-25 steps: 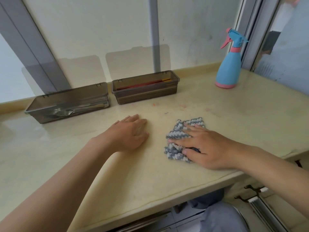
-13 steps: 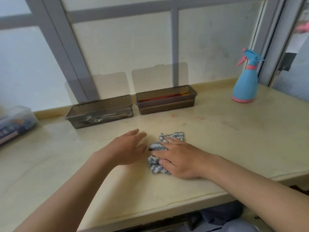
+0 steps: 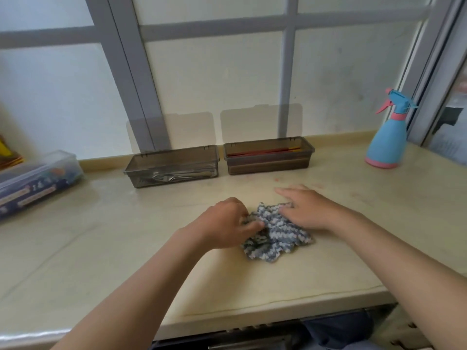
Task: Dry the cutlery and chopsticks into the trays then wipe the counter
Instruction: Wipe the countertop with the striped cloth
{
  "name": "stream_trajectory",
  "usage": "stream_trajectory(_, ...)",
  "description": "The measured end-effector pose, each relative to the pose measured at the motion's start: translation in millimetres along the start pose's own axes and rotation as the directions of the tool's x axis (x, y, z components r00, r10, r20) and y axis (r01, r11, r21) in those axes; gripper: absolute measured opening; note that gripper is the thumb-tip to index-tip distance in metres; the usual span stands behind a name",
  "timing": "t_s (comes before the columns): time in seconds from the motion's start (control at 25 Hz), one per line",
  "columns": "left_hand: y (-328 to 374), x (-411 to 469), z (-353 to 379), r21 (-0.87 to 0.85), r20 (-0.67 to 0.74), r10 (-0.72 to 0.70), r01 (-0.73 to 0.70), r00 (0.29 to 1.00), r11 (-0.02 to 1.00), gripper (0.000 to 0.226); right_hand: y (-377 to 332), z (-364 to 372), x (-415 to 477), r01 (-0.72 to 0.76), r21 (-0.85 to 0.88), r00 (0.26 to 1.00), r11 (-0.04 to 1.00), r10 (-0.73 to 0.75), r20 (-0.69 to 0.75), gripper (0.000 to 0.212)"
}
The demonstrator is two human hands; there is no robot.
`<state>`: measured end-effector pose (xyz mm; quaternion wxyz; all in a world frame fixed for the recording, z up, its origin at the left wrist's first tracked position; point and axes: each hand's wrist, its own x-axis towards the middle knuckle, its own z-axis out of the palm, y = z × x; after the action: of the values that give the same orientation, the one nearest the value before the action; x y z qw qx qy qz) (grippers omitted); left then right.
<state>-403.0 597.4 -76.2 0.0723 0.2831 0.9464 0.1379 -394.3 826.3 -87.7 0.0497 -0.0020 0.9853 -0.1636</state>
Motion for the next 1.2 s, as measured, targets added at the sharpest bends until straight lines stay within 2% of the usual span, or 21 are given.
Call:
stream_trajectory(0.04,6.0,3.2,2.6,0.006,0.007,0.000,-0.001,1.000,1.000,0.043,-0.9,3.8,2.1,0.007,-0.045,0.999,0.999,-0.005,0.041,0.051)
stream_trajectory(0.12,12.8,6.4,4.8,-0.093,-0.019,-0.008,0.006,1.000,0.996,0.027,-5.3,6.0,3.0,0.076,-0.005,0.997,0.997,-0.076,-0.004,0.024)
stream_trajectory(0.16,14.0,6.4,3.5,-0.200,-0.042,-0.030,0.021,0.999,0.979,0.021,-6.8,4.5,2.6,0.108,0.077,0.992,0.991,-0.102,-0.070,0.012)
stream_trajectory(0.2,13.7,5.4,0.5,-0.322,-0.068,-0.058,0.033,0.996,0.946,0.016,-7.7,1.4,1.9,0.110,0.173,0.987,0.979,-0.088,-0.133,0.011)
stream_trajectory(0.28,9.2,2.9,-10.9,-0.527,-0.135,-0.122,0.033,0.983,0.849,0.010,-9.0,-8.6,1.0,0.075,0.453,0.969,0.888,0.041,-0.242,0.014)
stream_trajectory(0.32,5.6,2.0,-18.3,-0.608,-0.181,-0.162,0.019,0.970,0.794,0.010,-10.5,-15.8,-0.7,0.084,0.640,0.959,0.764,0.113,-0.260,0.013)
stream_trajectory(0.36,1.5,1.7,-26.2,-0.677,-0.228,-0.206,-0.003,0.952,0.736,0.010,-14.0,-23.0,-2.2,0.109,0.799,0.956,0.591,0.158,-0.248,0.017)
stream_trajectory(0.44,-4.3,0.3,-41.3,-0.788,-0.264,-0.287,-0.035,0.921,0.614,0.010,-22.3,-35.7,-3.0,0.148,0.949,0.962,0.278,0.182,-0.203,0.026)
stream_trajectory(0.52,-7.5,-2.7,-52.7,-0.825,-0.223,-0.294,-0.019,0.930,0.565,0.017,-32.1,-47.4,-4.0,0.168,0.977,0.963,0.130,0.190,-0.191,0.029)
stream_trajectory(0.6,-11.5,-8.2,-59.5,-0.808,-0.112,-0.230,0.046,0.967,0.587,0.023,-42.6,-55.0,-3.1,0.190,0.981,0.969,0.032,0.154,-0.193,0.027)
stream_trajectory(0.64,-13.6,-9.9,-61.6,-0.817,-0.010,-0.180,0.096,0.984,0.569,0.027,-47.0,-57.4,-2.4,0.194,0.981,0.974,-0.002,0.122,-0.192,0.026)
stream_trajectory(0.72,-17.9,-14.2,-62.9,-0.855,0.222,-0.082,0.234,0.972,0.463,0.048,-54.3,-59.8,-1.7,0.195,0.981,0.980,-0.020,0.052,-0.193,0.024)
stream_trajectory(0.8,-21.8,-14.6,-60.3,-0.869,0.359,-0.019,0.341,0.933,0.359,0.055,-62.9,-60.7,-3.1,0.192,0.981,0.981,-0.021,-0.026,-0.193,0.022)
stream_trajectory(0.84,-21.6,-15.2,-58.4,-0.864,0.393,0.006,0.366,0.920,0.345,0.053,-67.1,-61.0,-4.6,0.188,0.982,0.979,-0.031,-0.075,-0.190,0.020)
stream_trajectory(0.96,-16.1,-15.9,-45.0,-0.884,0.357,0.120,0.294,0.926,0.364,0.047,-76.9,-60.4,-9.0,0.158,0.984,0.959,-0.079,-0.226,-0.172,0.012)
stream_trajectory(1.04,-16.3,-14.8,-39.7,-0.928,0.283,0.207,0.213,0.936,0.307,0.055,-78.4,-61.2,-11.2,0.149,0.983,0.943,-0.104,-0.285,-0.173,0.013)
stream_trajectory(1.12,-20.1,-16.2,-43.3,-0.954,0.253,0.270,0.193,0.929,0.231,0.057,-78.0,-62.9,-12.8,0.145,0.982,0.928,-0.121,-0.326,-0.177,0.015)
stream_trajectory(1.2,-24.2,-19.2,-48.9,-0.946,0.288,0.308,0.221,0.907,0.236,0.056,-78.0,-63.5,-13.5,0.148,0.981,0.920,-0.123,-0.348,-0.182,0.016)
